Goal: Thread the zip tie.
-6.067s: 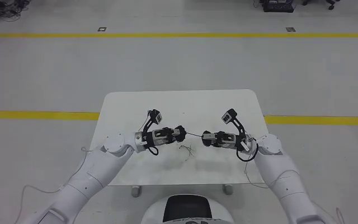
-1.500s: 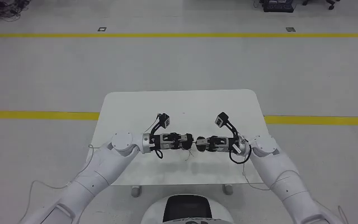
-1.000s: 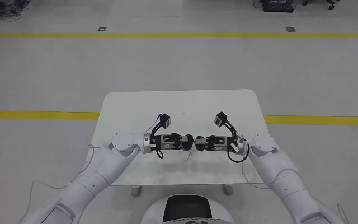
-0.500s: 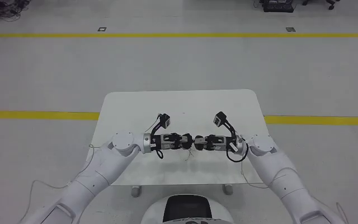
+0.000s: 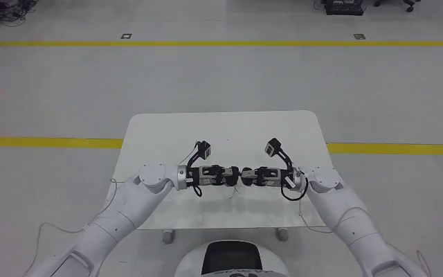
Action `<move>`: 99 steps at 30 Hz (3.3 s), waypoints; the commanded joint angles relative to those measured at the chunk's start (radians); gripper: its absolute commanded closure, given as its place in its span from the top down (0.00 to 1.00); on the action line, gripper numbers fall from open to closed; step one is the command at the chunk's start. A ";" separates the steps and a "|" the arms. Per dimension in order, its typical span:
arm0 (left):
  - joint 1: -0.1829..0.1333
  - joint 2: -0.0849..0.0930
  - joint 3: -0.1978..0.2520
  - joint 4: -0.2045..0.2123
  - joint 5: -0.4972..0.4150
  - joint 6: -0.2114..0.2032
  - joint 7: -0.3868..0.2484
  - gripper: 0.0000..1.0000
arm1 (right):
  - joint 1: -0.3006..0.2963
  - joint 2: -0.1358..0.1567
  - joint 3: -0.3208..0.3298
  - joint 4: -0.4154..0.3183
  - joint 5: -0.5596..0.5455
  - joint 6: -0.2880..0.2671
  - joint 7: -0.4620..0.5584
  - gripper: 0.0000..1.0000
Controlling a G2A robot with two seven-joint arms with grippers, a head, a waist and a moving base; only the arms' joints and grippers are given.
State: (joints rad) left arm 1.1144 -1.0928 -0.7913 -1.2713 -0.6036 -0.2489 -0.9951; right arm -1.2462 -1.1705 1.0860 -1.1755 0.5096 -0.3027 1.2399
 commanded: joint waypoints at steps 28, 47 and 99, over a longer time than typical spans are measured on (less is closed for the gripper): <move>-0.001 -0.002 0.003 0.005 0.000 0.007 -0.005 0.15 | 0.018 0.001 -0.031 0.020 0.003 0.011 -0.008 0.00; -0.013 -0.010 0.018 0.026 0.003 0.012 -0.012 0.09 | 0.026 0.002 -0.042 0.031 0.014 -0.006 -0.001 0.00; 0.089 0.021 -0.185 -0.060 0.198 -0.091 0.059 0.00 | -0.016 0.024 0.019 0.002 0.029 -0.010 -0.046 1.00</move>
State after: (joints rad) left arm 1.2048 -1.0713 -0.9782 -1.3322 -0.4059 -0.3400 -0.9371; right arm -1.2620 -1.1469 1.1050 -1.1735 0.5386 -0.3124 1.1938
